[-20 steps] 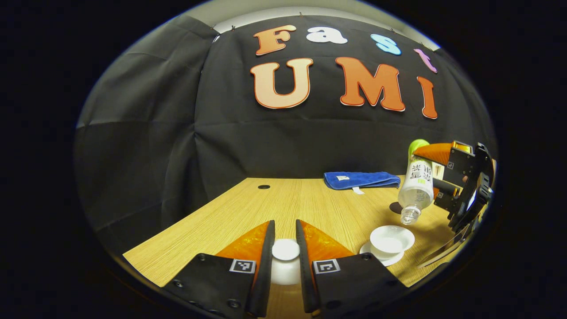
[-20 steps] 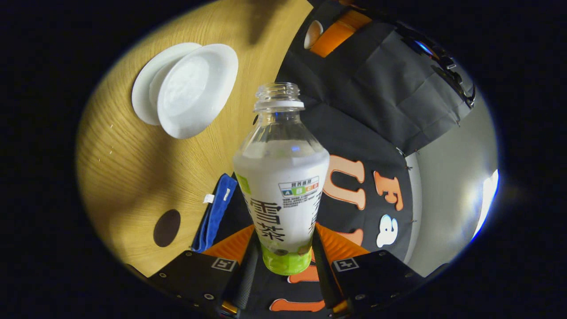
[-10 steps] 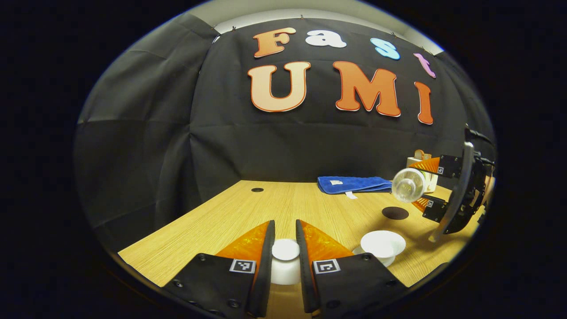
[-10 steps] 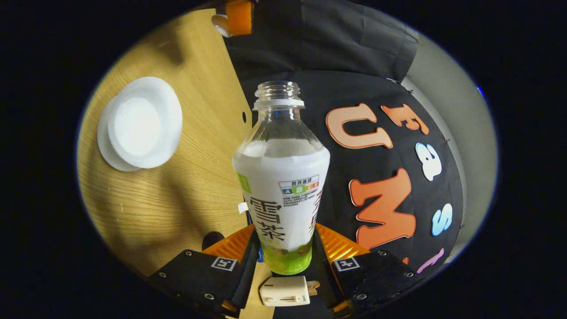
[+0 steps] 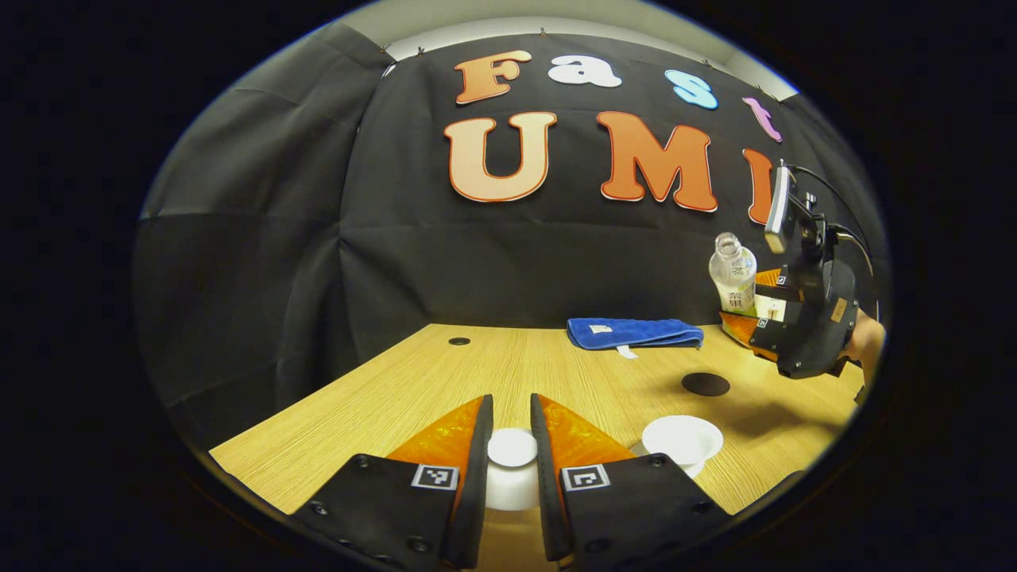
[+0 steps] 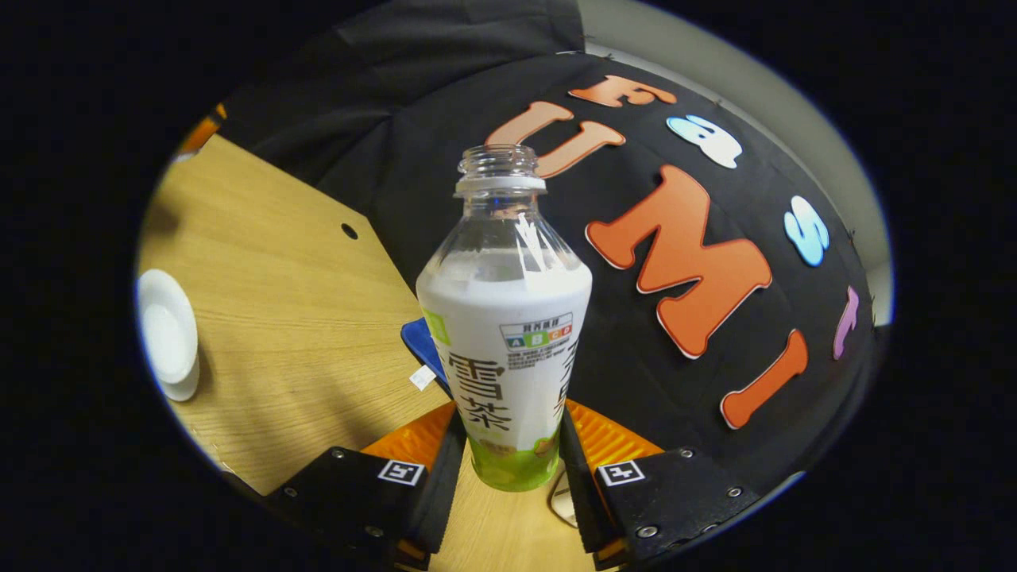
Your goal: Open the teacup lid with one hand, grasp the water bottle and pour water into the teacup with the other hand; after pouring, place the water bottle on the coaster and then close the teacup lid.
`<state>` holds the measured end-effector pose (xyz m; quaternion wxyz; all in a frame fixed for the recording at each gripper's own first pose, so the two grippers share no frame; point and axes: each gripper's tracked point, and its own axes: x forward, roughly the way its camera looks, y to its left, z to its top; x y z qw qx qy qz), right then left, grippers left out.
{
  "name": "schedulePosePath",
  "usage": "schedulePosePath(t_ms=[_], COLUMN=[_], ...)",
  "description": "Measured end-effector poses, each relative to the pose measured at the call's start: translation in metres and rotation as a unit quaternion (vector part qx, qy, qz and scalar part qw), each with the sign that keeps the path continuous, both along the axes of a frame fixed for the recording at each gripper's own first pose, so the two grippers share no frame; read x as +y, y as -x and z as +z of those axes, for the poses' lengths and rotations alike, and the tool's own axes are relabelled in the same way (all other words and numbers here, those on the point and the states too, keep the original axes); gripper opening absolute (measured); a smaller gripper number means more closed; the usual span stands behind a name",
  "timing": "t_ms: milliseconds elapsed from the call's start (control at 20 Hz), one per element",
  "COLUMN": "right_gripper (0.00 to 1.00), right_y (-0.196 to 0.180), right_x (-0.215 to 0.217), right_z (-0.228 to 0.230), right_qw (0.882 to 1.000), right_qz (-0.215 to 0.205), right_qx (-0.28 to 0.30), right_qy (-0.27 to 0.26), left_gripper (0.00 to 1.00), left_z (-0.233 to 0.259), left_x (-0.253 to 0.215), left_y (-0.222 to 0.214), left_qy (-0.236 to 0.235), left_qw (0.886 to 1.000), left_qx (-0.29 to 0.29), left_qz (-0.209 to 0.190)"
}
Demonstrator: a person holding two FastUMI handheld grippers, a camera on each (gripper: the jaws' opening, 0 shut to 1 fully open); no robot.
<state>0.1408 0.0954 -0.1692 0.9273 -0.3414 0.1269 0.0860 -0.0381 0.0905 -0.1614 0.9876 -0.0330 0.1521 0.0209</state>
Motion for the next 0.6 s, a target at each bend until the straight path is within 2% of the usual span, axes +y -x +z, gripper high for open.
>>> schedulePosePath(t_ms=[100, 250, 400, 600], right_gripper=[0.67, 0.65, 0.65, 0.65], right_y=[-0.006, -0.014, -0.020, -0.025], right_x=[-0.006, -0.011, -0.012, -0.011], right_z=[-0.009, -0.028, -0.041, -0.052], right_qw=[0.998, 0.989, 0.973, 0.952], right_qz=[-0.022, -0.046, -0.063, -0.079], right_qx=[0.018, 0.056, 0.088, 0.121], right_qy=[-0.055, -0.129, -0.204, -0.269], left_gripper=[0.33, 0.33, 0.33, 0.32], left_z=[0.000, -0.002, -0.004, -0.003], left_x=[-0.001, -0.002, 0.002, 0.004], left_y=[-0.001, -0.001, 0.000, -0.001], left_qy=[0.002, 0.002, 0.000, -0.003], left_qw=[1.000, 1.000, 1.000, 1.000], left_qx=[0.002, 0.004, 0.010, 0.011], left_qz=[0.000, 0.002, 0.008, 0.014])
